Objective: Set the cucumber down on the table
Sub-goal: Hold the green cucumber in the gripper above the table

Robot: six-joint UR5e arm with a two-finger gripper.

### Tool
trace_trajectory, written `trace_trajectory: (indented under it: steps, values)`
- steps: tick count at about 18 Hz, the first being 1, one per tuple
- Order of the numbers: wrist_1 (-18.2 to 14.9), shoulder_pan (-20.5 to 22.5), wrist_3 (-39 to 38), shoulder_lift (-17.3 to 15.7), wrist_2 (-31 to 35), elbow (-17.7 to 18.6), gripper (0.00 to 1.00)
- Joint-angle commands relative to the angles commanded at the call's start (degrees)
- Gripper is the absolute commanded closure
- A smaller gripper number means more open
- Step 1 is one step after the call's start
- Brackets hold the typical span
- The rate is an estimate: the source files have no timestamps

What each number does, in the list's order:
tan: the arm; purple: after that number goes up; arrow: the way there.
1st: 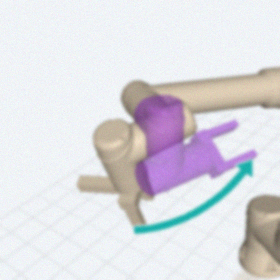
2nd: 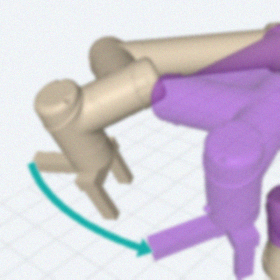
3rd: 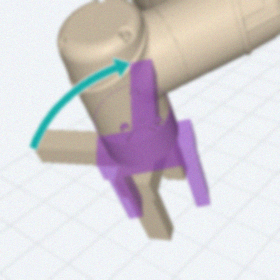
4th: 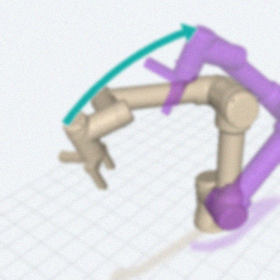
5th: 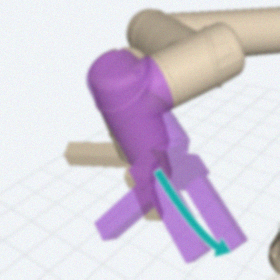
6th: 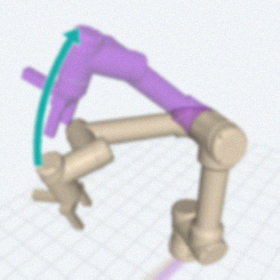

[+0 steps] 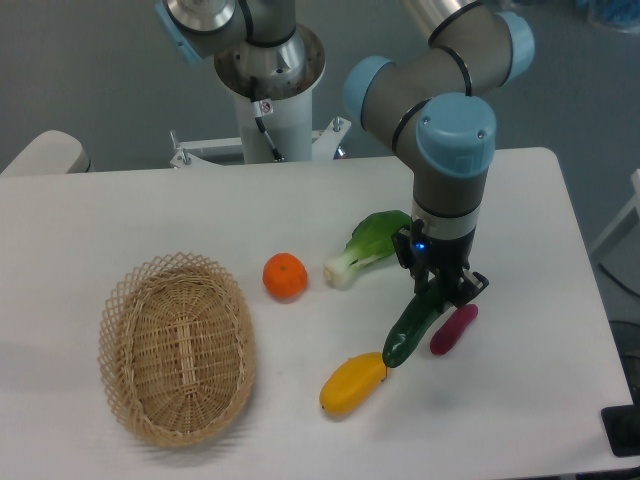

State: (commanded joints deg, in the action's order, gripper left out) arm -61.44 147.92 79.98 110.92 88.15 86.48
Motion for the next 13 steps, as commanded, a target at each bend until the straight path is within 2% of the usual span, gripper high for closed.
trace_trajectory:
  steps: [9, 13]
  values:
    - [0.18, -0.09, -0.52, 0.53, 0.0, -0.7, 0.67]
    - [0.44, -1.75, -5.79, 1.84, -0.09, -1.93, 0.67]
